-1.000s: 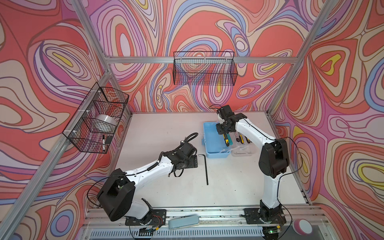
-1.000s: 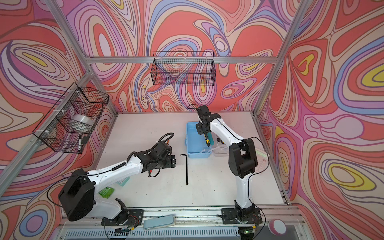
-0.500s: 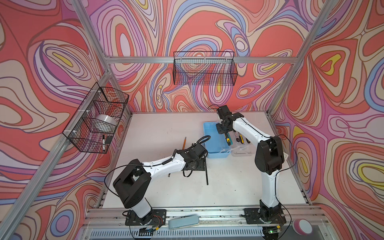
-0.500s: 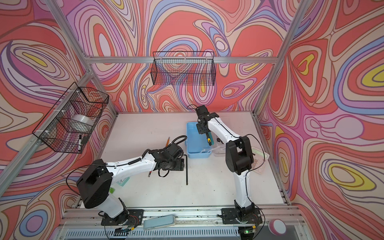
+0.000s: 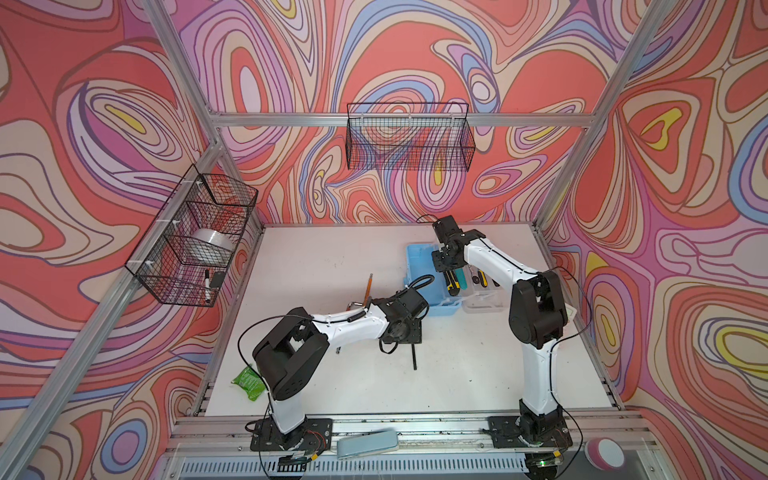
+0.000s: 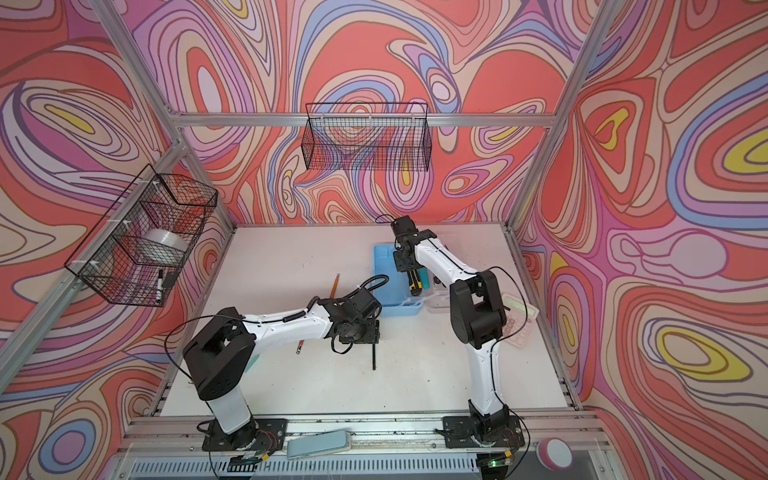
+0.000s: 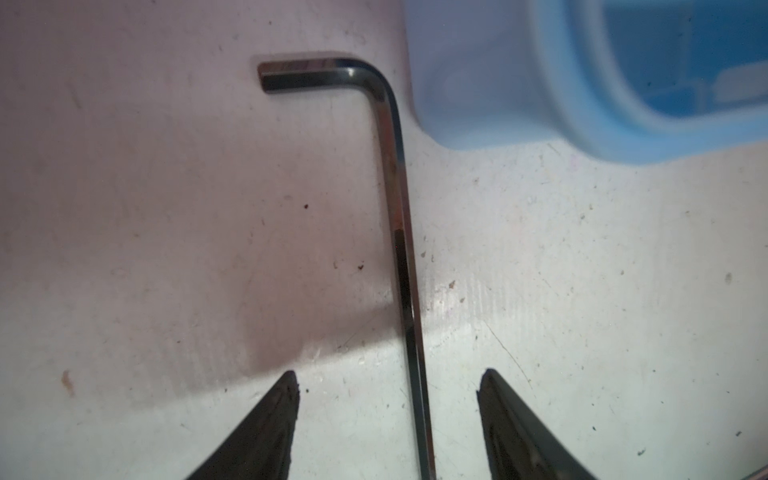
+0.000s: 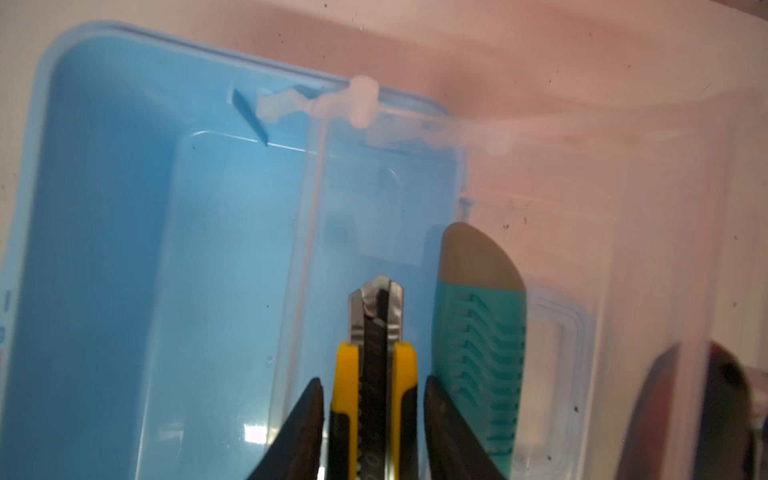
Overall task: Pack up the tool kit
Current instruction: 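Place yellow-black knife in tray with right gripper while left reaches hex key, then grasp the black L-shaped hex key with the left gripper and lift it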
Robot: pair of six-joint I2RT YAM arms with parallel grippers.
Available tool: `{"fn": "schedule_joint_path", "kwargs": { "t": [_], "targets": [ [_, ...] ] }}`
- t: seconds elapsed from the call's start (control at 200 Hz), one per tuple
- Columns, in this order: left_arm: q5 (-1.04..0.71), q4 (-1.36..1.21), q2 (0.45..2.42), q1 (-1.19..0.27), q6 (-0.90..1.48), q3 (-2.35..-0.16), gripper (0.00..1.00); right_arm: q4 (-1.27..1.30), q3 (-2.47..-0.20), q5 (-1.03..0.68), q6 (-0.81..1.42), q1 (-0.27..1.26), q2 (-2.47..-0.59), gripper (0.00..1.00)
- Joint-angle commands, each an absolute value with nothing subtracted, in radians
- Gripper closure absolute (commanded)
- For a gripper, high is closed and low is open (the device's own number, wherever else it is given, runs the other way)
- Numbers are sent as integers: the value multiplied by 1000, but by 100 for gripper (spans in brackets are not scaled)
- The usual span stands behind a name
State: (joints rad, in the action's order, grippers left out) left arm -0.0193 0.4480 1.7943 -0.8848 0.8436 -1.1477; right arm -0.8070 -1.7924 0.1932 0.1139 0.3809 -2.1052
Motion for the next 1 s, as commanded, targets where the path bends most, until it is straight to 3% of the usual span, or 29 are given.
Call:
{"fn": "schedule_joint_path", "kwargs": {
  "t": [0.0, 0.265, 0.491, 0.766, 0.996],
  "targets": [
    [-18, 450, 1805, -892, 872, -1158, 31, -799, -1772, 184, 124, 379, -2073, 58],
    [-17, 448, 1807, -892, 870, -1155, 33, -792, -1749, 185, 139, 377, -2030, 48],
    [7, 509, 1869, -893, 862, -1217, 48, -764, -1712, 178, 154, 377, -1940, 46],
    [52, 538, 1939, -915, 891, -1260, 53, -717, -1642, 176, 154, 374, -1847, 44],
    [105, 589, 1990, -924, 931, -1282, 70, -685, -1575, 161, 144, 350, -1785, 44]
  ]
}}
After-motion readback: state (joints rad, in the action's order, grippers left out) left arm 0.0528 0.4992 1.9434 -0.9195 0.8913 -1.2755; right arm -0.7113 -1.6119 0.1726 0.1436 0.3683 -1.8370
